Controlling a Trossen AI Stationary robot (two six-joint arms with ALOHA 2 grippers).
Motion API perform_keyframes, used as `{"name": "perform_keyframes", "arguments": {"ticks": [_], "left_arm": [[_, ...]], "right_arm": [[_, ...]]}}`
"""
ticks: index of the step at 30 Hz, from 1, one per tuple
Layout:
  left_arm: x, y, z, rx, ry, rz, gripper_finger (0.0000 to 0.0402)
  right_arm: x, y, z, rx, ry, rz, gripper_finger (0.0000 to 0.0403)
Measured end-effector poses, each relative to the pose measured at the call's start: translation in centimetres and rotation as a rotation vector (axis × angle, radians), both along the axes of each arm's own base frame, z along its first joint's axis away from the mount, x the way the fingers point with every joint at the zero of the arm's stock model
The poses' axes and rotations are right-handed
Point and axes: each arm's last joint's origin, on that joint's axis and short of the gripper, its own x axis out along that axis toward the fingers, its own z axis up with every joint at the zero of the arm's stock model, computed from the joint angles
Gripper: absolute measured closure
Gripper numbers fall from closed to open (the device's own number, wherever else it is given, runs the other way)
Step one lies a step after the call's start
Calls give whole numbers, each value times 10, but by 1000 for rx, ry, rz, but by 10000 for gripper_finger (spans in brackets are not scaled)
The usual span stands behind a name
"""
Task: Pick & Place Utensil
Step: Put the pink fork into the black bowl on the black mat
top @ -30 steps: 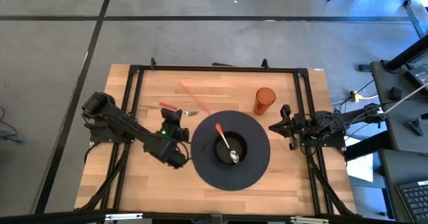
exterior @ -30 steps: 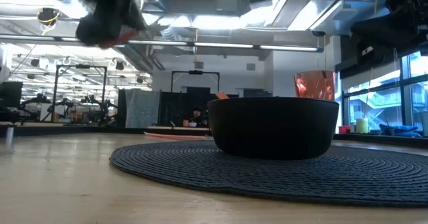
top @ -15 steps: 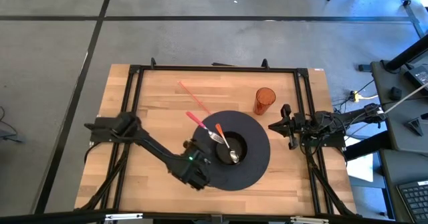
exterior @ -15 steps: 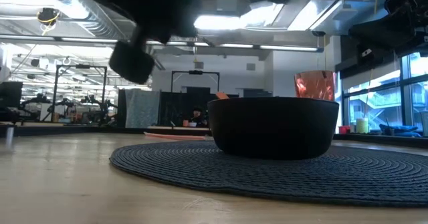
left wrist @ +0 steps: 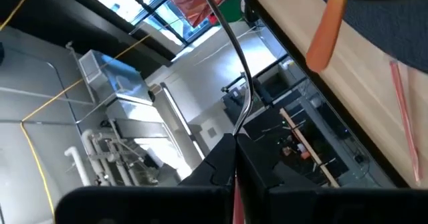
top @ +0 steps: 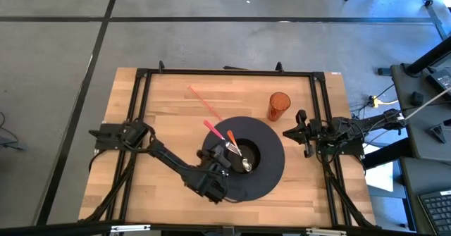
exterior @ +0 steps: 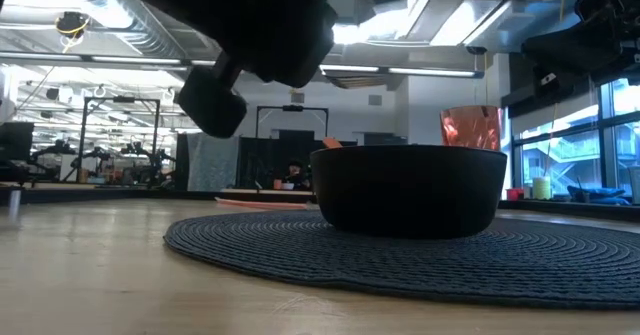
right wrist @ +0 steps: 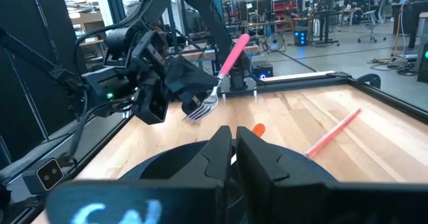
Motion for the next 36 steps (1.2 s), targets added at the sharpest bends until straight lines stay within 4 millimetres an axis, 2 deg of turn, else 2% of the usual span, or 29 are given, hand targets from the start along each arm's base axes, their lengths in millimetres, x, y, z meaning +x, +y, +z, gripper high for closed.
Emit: {"name": "perform_keyframes", "arguments": {"ticks": [3,7,15,23,36], "left_arm": [[5,-5,-3,0,-3,-3,400],[12,-10,-22,31,60,-7,400],[13,-4,-43,67,131,8,400],[15,-4,-49,42,195,3,400],[19,-5,-51,9,203,-4,400]], "right_arm": [[0,0,0,0,0,0,377],[0,0,0,1,0,0,377],[0,0,0,0,1,0,377],[0,0,0,2,1,1,377],[0,0,0,0,0,0,377]]}}
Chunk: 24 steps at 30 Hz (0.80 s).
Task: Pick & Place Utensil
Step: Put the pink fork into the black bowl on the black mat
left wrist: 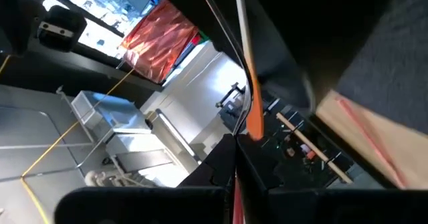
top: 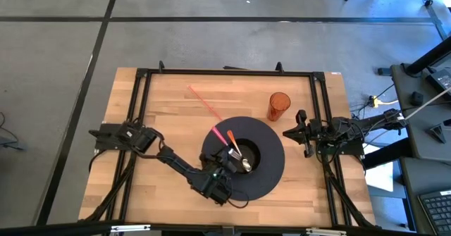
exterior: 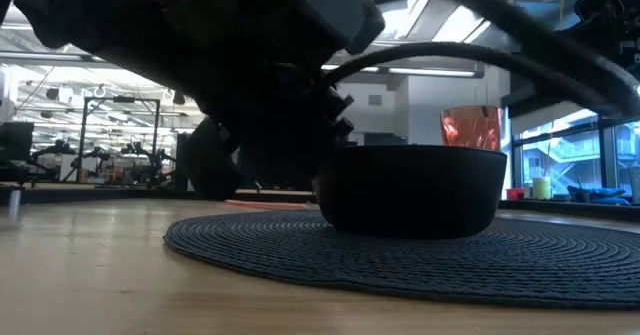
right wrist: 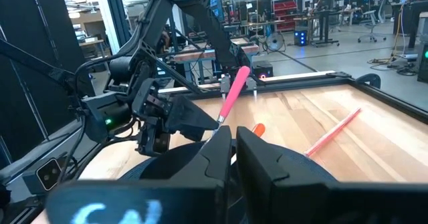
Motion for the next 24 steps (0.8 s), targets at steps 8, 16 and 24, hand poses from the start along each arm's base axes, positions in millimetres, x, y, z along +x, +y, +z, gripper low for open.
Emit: {"name": "perform_keyframes", "arguments": {"ticks": [8,16,24], "left_arm": [[3,1,-6,-39,20,-2,400],[3,1,-6,-34,73,-10,400],[4,0,-6,-36,40,-7,400]], "right_arm": [[0,0,0,0,0,0,377],[0,0,0,-1,0,0,377],[0,0,0,-1,0,0,377]]}}
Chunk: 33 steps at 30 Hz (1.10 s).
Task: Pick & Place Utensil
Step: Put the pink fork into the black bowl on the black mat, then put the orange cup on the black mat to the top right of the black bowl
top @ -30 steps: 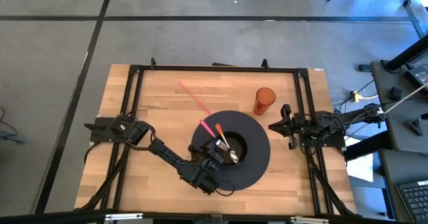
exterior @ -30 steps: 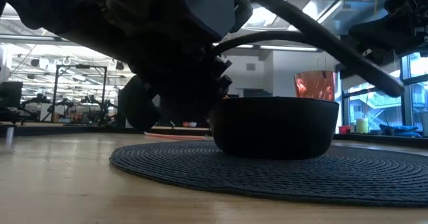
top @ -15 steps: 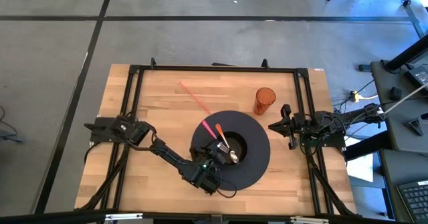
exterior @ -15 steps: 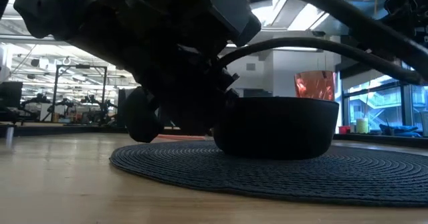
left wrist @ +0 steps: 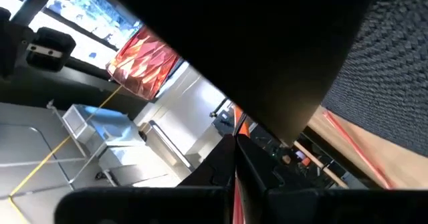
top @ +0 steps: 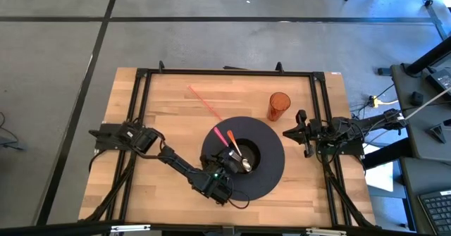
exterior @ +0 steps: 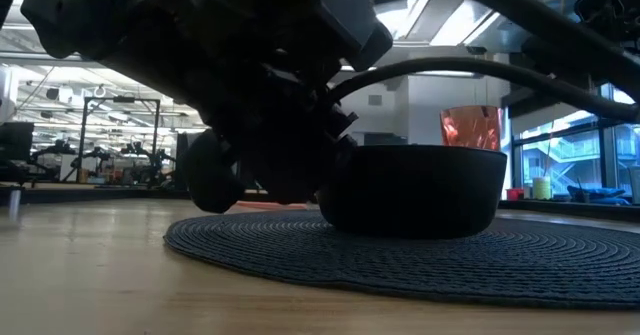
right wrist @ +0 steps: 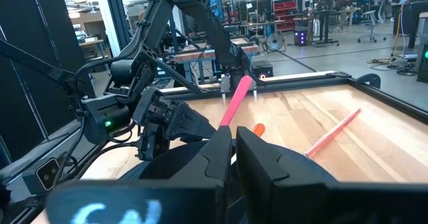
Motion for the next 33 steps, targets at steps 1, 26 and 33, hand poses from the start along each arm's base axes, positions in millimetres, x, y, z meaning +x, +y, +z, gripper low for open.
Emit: {"name": "perform_keyframes", "arguments": {"ticks": [1,26,33], "left_arm": [[0,0,0,-4,-7,1,400],[-17,-21,24,39,-83,-48,294],[-56,8,116,-361,-555,81,330]], "right_arm": [[0,0,0,0,0,0,377],[0,0,0,0,0,0,377],[0,0,0,5,0,15,377]]}}
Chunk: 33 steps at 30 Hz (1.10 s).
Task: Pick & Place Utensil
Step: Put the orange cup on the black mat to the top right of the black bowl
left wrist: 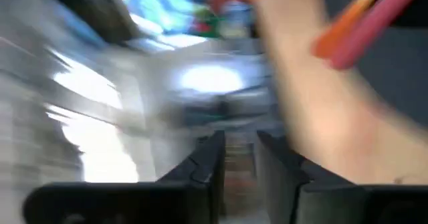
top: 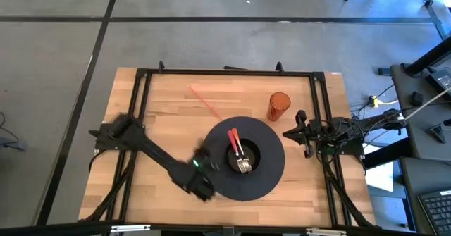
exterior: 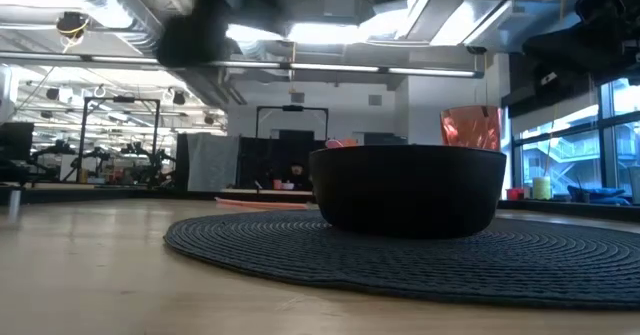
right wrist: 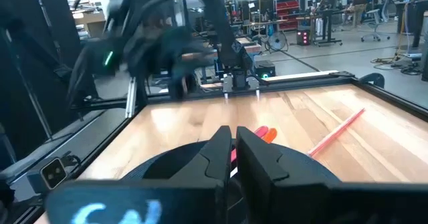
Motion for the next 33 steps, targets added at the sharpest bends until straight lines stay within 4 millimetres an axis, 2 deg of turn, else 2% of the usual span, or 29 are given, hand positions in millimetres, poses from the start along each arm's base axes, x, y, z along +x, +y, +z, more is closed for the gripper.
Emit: {"name": "perform_keyframes", "arguments": {"ticks": [3,5,7,9,12,15,18,20,22,23,25,28,33], "left_arm": [[-31,37,43,-405,-200,231,361],[-57,60,61,-505,-345,329,383],[-84,74,67,-519,-525,298,396],[-113,83,65,-553,-668,240,398],[-151,95,52,-685,-850,169,400],[-176,104,33,-845,-956,80,400],[-181,109,17,-1054,-926,-104,400],[-178,109,12,-1187,-889,-360,401],[-176,112,10,-1212,-871,-603,400],[-176,115,9,-1196,-877,-666,400],[-173,126,6,-1143,-894,-653,400],[-171,147,1,-1059,-945,-521,401],[-188,165,21,-970,-1066,-586,401]], "right_arm": [[0,1,0,-1,0,18,377],[0,1,0,-6,1,19,377],[0,1,0,-8,2,19,377],[0,1,-1,-10,5,19,377],[0,1,-2,-12,15,19,377],[0,0,-2,-23,17,11,377],[0,0,-2,-34,16,10,377],[0,0,-2,-35,15,10,377],[0,0,-2,-35,14,10,377],[0,0,-1,-34,13,11,377],[0,0,-2,-31,14,11,377],[0,0,-2,-32,19,11,377],[0,0,-4,-35,39,12,377]]}}
